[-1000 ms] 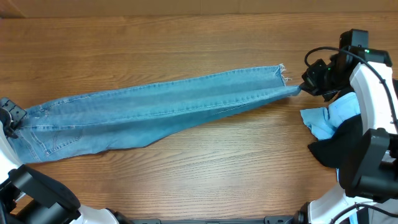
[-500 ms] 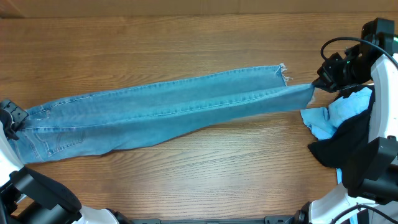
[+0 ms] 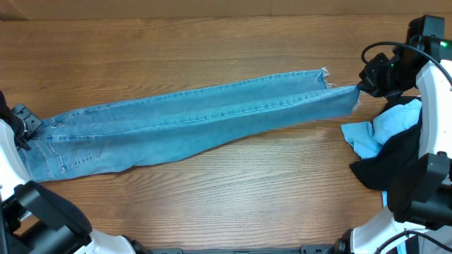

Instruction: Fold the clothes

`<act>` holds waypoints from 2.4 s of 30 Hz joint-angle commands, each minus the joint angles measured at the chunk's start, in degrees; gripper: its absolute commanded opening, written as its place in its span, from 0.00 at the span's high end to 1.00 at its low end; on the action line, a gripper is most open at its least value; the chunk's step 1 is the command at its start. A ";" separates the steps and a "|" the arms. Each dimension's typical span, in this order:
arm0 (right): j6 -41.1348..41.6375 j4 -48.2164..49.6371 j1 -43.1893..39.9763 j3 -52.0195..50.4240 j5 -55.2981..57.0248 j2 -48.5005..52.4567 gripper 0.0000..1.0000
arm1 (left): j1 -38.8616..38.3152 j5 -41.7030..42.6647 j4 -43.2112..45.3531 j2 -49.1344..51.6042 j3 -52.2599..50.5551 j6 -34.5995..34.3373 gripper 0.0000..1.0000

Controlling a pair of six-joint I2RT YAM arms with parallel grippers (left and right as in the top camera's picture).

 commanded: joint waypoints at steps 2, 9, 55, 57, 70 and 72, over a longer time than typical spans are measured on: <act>3.23 2.71 -1.09 0.15 6.84 4.28 0.96 | 0.55 -5.09 1.79 2.99 1.51 1.29 0.96; 4.52 10.67 0.22 0.15 3.23 10.05 0.96 | -1.86 -3.54 4.68 6.10 1.51 0.68 0.95; 11.39 59.36 20.83 -19.65 -7.23 13.09 0.96 | -5.27 14.12 -15.10 -12.83 5.97 6.58 0.60; 7.76 54.73 20.09 -16.61 -9.64 11.91 0.96 | -5.53 16.22 -17.62 -12.61 5.33 8.24 0.63; -9.77 23.06 17.73 -5.31 -9.22 -5.86 0.87 | -21.33 20.28 -1.88 -6.64 -8.96 24.24 0.96; -9.75 19.63 17.73 -5.31 -8.20 -7.52 0.87 | -25.09 19.74 0.09 -3.65 -9.99 27.91 0.96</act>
